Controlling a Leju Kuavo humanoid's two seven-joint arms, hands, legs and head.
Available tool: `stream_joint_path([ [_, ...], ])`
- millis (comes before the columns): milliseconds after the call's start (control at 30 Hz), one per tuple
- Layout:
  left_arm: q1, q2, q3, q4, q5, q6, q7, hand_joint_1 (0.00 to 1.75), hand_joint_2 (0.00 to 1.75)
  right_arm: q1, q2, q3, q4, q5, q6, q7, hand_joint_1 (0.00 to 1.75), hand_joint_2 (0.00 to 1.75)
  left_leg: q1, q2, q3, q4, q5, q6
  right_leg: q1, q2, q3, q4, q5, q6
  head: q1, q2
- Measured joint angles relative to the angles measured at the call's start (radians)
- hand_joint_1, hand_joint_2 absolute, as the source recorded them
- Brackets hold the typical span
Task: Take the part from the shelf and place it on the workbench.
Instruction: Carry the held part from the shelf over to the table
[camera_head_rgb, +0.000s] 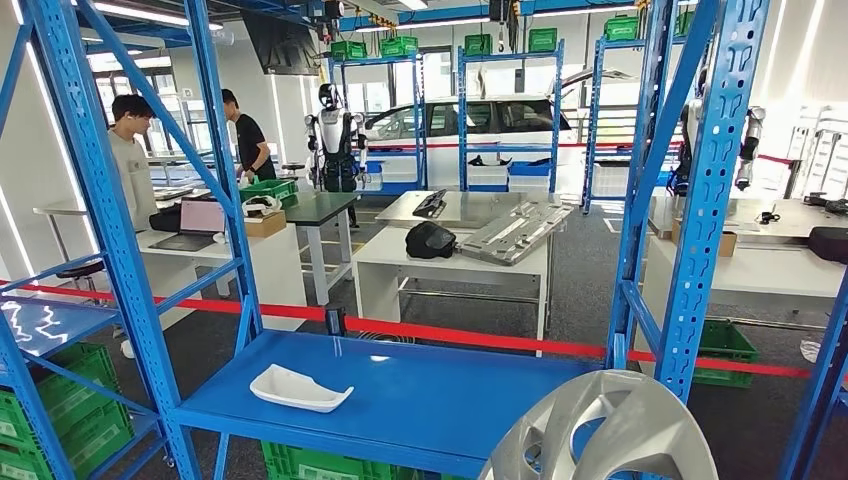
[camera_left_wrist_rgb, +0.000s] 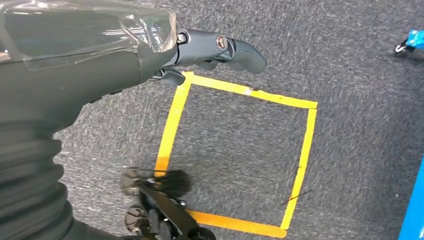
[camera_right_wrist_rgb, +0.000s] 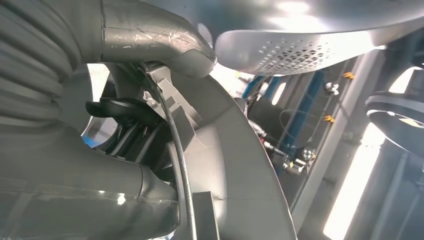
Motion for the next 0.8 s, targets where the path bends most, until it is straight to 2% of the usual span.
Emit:
stream_joint_path([
  [33,0.001,0.000,-0.005,-0.002,-0.001,-0.001,0.000,0.00,1.75,0.003,-0.001,0.000,-0.002,-0.007,0.005,0.008,1.75,1.75,-0.002,-0.001,0.044,-0.046,0.025,0.008,0.003,0.000,-0.012,0.000,0.010,0.001,0.000,0.000],
  [67,0.000,0.001,-0.009,-0.004,-0.005,-0.002,-0.001,0.00,1.75,0.005,-0.002,0.000,-0.005,-0.007,0.006,0.015,1.75,1.75,-0.006,-0.004,0.101,-0.119,0.038,0.020,0.006,0.001,-0.021,0.000,0.019,0.002,-0.001,0.000],
  [100,0.000,0.002,-0.010,-0.006,-0.010,-0.003,-0.003,0.00,1.75,0.007,-0.003,-0.001,-0.009,-0.002,0.004,0.020,1.75,1.75,-0.009,-0.004,0.157,-0.201,0.037,0.031,0.008,0.001,-0.027,0.000,0.028,0.004,0.000,0.000],
  [133,0.000,0.002,-0.011,-0.009,-0.014,-0.004,-0.005,0.00,1.75,0.010,-0.003,-0.002,-0.012,0.005,-0.001,0.023,1.75,1.75,-0.014,-0.005,0.197,-0.261,0.030,0.038,0.008,0.000,-0.031,-0.002,0.036,0.009,0.000,0.000],
  [167,0.000,0.003,-0.011,-0.011,-0.017,-0.005,-0.007,0.00,1.75,0.012,-0.003,-0.004,-0.014,0.013,-0.007,0.025,1.75,1.75,-0.018,-0.006,0.218,-0.299,0.021,0.044,0.005,-0.002,-0.033,-0.004,0.044,0.015,0.000,0.000],
  [200,0.000,0.003,-0.012,-0.012,-0.018,-0.006,-0.009,0.00,1.75,0.013,-0.003,-0.005,-0.016,0.019,-0.011,0.028,1.75,1.75,-0.022,-0.005,0.221,-0.315,0.021,0.047,0.003,-0.003,-0.035,-0.008,0.054,0.022,0.000,0.000],
  [267,0.000,0.002,-0.012,-0.016,-0.019,-0.006,-0.010,0.00,1.75,0.017,-0.004,-0.008,-0.018,0.025,-0.014,0.030,1.75,1.75,-0.024,-0.002,0.214,-0.336,0.052,0.058,0.001,-0.002,-0.043,-0.007,0.059,0.029,-0.002,0.000],
  [300,0.000,0.001,-0.012,-0.017,-0.020,-0.006,-0.010,0.00,1.75,0.018,-0.005,-0.009,-0.019,0.026,-0.015,0.030,1.75,1.75,-0.022,0.000,0.209,-0.348,0.071,0.063,0.003,-0.001,-0.053,0.007,0.040,0.027,0.000,0.000],
  [333,0.000,0.000,-0.013,-0.018,-0.021,-0.006,-0.010,0.00,1.75,0.020,-0.007,-0.011,-0.020,0.026,-0.016,0.030,1.75,1.75,-0.020,0.002,0.200,-0.359,0.089,0.065,0.005,0.000,-0.070,0.041,0.005,0.023,0.001,0.000],
  [400,0.000,-0.002,-0.015,-0.018,-0.023,-0.007,-0.010,0.00,1.75,0.021,-0.008,-0.012,-0.021,0.023,-0.015,0.029,1.75,1.75,-0.019,0.005,0.171,-0.362,0.114,0.066,0.002,0.001,-0.107,0.160,-0.081,0.019,0.005,0.000],
  [433,0.000,-0.002,-0.015,-0.018,-0.025,-0.007,-0.011,0.00,1.75,0.024,-0.009,-0.012,-0.021,0.019,-0.011,0.025,1.75,1.75,-0.019,0.005,0.155,-0.361,0.125,0.064,-0.001,0.001,-0.121,0.225,-0.104,0.025,0.005,0.000],
  [467,0.000,-0.002,-0.016,-0.018,-0.029,-0.008,-0.012,0.00,1.75,0.026,-0.010,-0.012,-0.021,0.016,-0.006,0.017,1.75,1.75,-0.018,0.006,0.139,-0.360,0.136,0.062,-0.004,0.001,-0.124,0.271,-0.102,0.037,0.006,0.000],
  [500,0.000,-0.002,-0.016,-0.017,-0.034,-0.009,-0.013,0.00,1.75,0.029,-0.010,-0.013,-0.021,0.019,0.003,0.006,1.75,1.75,-0.015,0.007,0.124,-0.358,0.147,0.057,-0.009,0.001,-0.113,0.284,-0.081,0.053,0.006,0.000],
  [533,-0.001,-0.002,-0.017,-0.016,-0.043,-0.010,-0.015,0.00,1.75,0.031,-0.010,-0.015,-0.021,0.027,0.011,-0.009,1.75,1.75,-0.012,0.008,0.108,-0.353,0.156,0.051,-0.014,0.001,-0.083,0.261,-0.053,0.069,0.006,0.000],
  [567,-0.002,-0.002,-0.016,-0.016,-0.052,-0.011,-0.018,0.00,1.75,0.032,-0.011,-0.016,-0.021,0.038,0.019,-0.024,1.75,1.75,-0.008,0.008,0.092,-0.342,0.162,0.045,-0.020,0.000,-0.036,0.204,-0.035,0.081,0.007,0.000],
  [600,-0.004,-0.001,-0.015,-0.016,-0.061,-0.012,-0.021,0.00,1.75,0.033,-0.010,-0.017,-0.022,0.050,0.024,-0.040,1.75,1.75,-0.006,0.008,0.075,-0.326,0.166,0.038,-0.022,0.000,0.020,0.128,-0.037,0.086,0.007,0.000],
  [633,-0.006,-0.001,-0.014,-0.016,-0.068,-0.014,-0.025,0.00,1.75,0.034,-0.010,-0.019,-0.024,0.060,0.028,-0.054,1.75,1.75,-0.006,0.008,0.060,-0.309,0.167,0.032,-0.023,0.000,0.063,0.061,-0.055,0.081,0.007,0.001],
  [667,-0.007,-0.001,-0.013,-0.016,-0.074,-0.015,-0.028,0.00,1.75,0.036,-0.011,-0.021,-0.026,0.066,0.031,-0.065,1.75,1.75,-0.007,0.008,0.049,-0.295,0.168,0.027,-0.022,0.000,0.090,0.016,-0.076,0.071,0.008,0.001],
  [700,-0.009,0.000,-0.011,-0.017,-0.078,-0.017,-0.031,0.00,1.75,0.039,-0.011,-0.022,-0.028,0.072,0.033,-0.075,1.75,1.75,-0.007,0.008,0.042,-0.287,0.171,0.022,-0.018,0.001,0.100,-0.005,-0.093,0.057,0.007,0.001],
  [733,-0.010,0.000,-0.009,-0.017,-0.084,-0.019,-0.034,0.00,1.75,0.044,-0.011,-0.023,-0.029,0.078,0.035,-0.083,1.75,1.75,-0.004,0.008,0.039,-0.285,0.174,0.017,-0.019,0.000,0.095,-0.007,-0.095,0.043,0.006,0.002],
  [767,-0.011,0.000,-0.006,-0.017,-0.089,-0.020,-0.037,0.00,1.75,0.047,-0.011,-0.024,-0.030,0.086,0.036,-0.090,1.75,1.75,-0.001,0.008,0.037,-0.281,0.170,0.012,-0.019,0.001,0.092,-0.006,-0.091,0.033,0.005,0.001],
  [800,-0.012,0.000,-0.002,-0.017,-0.094,-0.021,-0.041,0.00,1.75,0.049,-0.012,-0.024,-0.031,0.095,0.037,-0.097,1.75,1.75,0.002,0.007,0.032,-0.266,0.154,0.006,-0.020,0.000,0.089,-0.006,-0.086,0.024,0.004,0.001],
])
